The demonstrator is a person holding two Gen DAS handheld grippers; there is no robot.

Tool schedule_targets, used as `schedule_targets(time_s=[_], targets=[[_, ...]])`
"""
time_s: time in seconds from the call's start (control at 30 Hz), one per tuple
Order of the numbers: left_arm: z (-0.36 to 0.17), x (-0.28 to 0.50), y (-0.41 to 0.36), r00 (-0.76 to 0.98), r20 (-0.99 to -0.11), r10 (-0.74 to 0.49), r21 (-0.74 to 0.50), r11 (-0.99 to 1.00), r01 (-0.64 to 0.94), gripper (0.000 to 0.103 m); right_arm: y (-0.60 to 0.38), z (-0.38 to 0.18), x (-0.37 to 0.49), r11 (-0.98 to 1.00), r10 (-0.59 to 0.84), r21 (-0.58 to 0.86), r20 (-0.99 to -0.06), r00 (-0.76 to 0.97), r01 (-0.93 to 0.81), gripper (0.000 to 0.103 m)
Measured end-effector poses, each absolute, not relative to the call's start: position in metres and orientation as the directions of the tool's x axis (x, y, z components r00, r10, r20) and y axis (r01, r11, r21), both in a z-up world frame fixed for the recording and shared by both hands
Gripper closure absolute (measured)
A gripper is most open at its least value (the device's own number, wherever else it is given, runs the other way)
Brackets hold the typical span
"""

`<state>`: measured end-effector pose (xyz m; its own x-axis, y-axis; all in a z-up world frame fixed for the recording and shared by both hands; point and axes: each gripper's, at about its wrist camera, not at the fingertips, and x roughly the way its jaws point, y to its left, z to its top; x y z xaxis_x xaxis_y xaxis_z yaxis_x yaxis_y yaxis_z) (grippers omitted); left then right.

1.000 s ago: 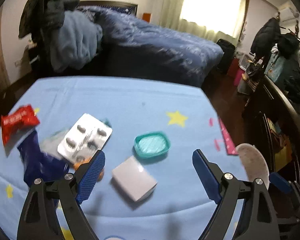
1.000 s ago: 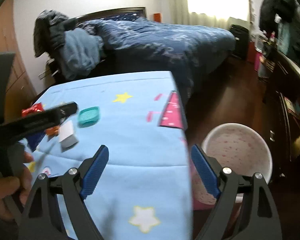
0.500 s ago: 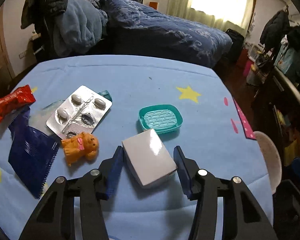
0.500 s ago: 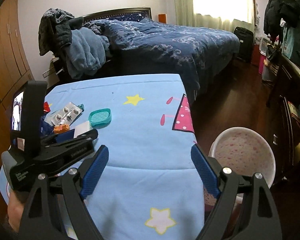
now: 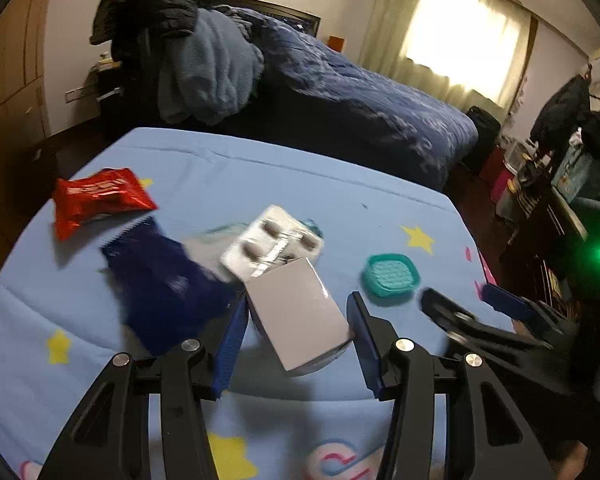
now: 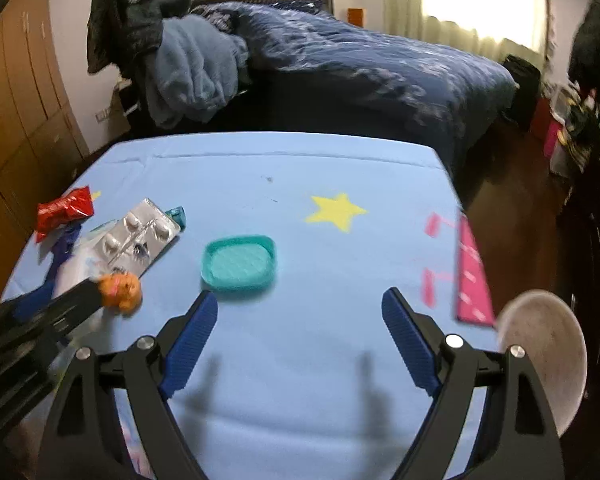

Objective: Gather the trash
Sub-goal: 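Grasp the white box with the left tool while the right tool grasps the teal soap dish, then carry box and soap dish over the wastebasket and open both tools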

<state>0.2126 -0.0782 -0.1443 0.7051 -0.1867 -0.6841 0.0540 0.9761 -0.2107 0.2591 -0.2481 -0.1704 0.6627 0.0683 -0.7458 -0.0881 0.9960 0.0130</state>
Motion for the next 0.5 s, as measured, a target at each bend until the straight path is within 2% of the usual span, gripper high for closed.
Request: schedule_targets(time_s=[0.27, 0.33, 0.47, 0.5], targets=[[-0.136, 0.207, -0.046, 0.732, -0.661, -0.167, -0.226, 0.974, 0.018, 0.052, -0.221, -0.188, 0.29, 0.993, 0.074, -0.001, -0.781, 0.62, -0.12, 0.018], [-0.136, 0.207, -0.041, 0.735, -0.658, -0.163, -0.231, 0.973, 0.009, 0.052, -0.22, -0.188, 0.291, 0.992, 0.077, -0.001, -0.784, 0.616, -0.125, 0.021], [-0.136, 0.206, -0.038, 0.738, -0.656, -0.159, -0.235, 0.972, 0.001, 0.052, -0.219, -0.187, 0.292, 0.991, 0.091, 0.011, -0.784, 0.614, -0.132, 0.048], [-0.136, 0.205, -0.039, 0.737, -0.657, -0.157, -0.233, 0.973, 0.0, 0.052, -0.219, -0.186, 0.291, 0.991, 0.088, 0.009, -0.787, 0.61, -0.13, 0.048]])
